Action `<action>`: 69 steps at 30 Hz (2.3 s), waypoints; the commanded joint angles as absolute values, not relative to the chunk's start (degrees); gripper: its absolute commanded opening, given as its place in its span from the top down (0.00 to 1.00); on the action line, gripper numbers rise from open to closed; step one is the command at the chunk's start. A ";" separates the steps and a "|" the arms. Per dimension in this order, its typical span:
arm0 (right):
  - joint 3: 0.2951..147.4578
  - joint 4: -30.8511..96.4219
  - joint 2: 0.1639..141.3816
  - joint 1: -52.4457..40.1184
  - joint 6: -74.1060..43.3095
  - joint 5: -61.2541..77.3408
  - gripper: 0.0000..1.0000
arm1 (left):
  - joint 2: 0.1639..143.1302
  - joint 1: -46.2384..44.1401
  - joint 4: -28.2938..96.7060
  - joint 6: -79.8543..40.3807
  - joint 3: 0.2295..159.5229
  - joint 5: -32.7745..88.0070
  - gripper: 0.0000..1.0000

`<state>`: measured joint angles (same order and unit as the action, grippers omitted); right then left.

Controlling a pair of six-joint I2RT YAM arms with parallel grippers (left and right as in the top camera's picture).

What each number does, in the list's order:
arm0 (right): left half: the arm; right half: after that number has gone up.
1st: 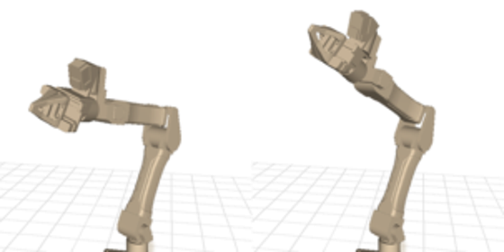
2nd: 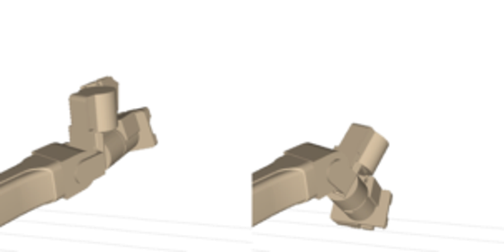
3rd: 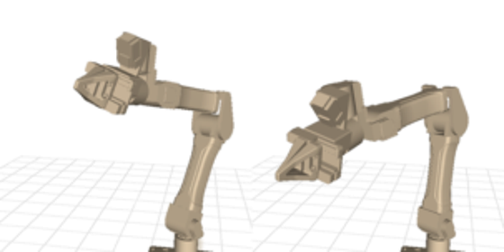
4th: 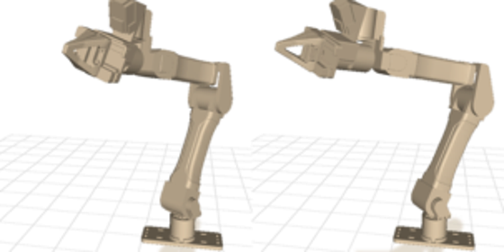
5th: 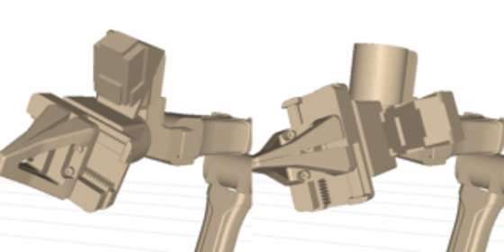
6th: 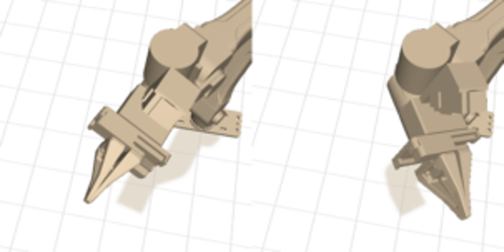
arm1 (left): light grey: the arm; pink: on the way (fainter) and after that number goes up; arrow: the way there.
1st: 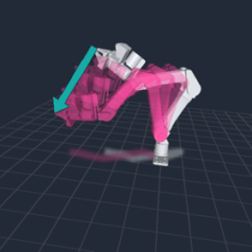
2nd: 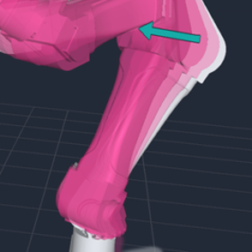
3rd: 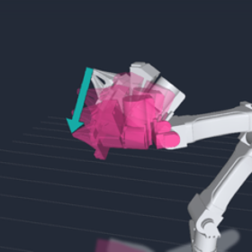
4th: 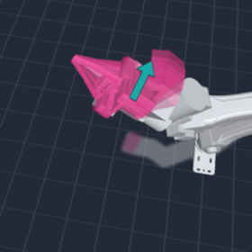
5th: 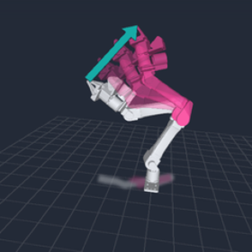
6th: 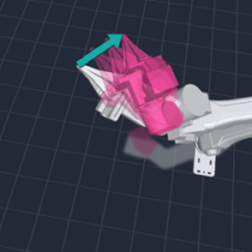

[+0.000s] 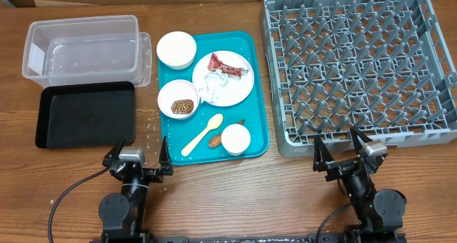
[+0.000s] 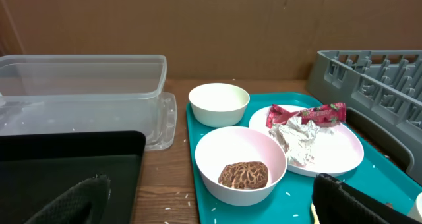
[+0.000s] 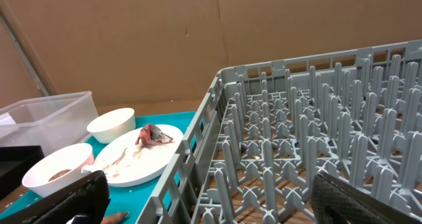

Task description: Sort waste into correct bins and load items into the dishwasher

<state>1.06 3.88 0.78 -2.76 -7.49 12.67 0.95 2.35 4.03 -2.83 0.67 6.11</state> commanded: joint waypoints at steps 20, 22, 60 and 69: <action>21.52 10.98 2.96 -3.16 -11.75 19.97 0.00 | 16.62 2.59 2.17 -1.23 24.73 13.69 0.00; 24.71 13.02 4.93 -3.16 -11.60 19.05 0.00 | 22.24 2.59 3.92 -1.19 30.09 15.51 0.00; 56.66 45.21 44.66 -3.16 -11.62 12.69 0.00 | 126.21 -16.51 52.93 -13.80 116.79 14.15 0.00; 56.64 45.21 45.21 -3.16 -11.64 12.69 0.00 | 126.06 -20.12 65.06 -12.47 137.84 -1.96 0.00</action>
<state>55.13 45.43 44.95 -2.76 -11.57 12.67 126.80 -17.87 62.98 -11.77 129.62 8.49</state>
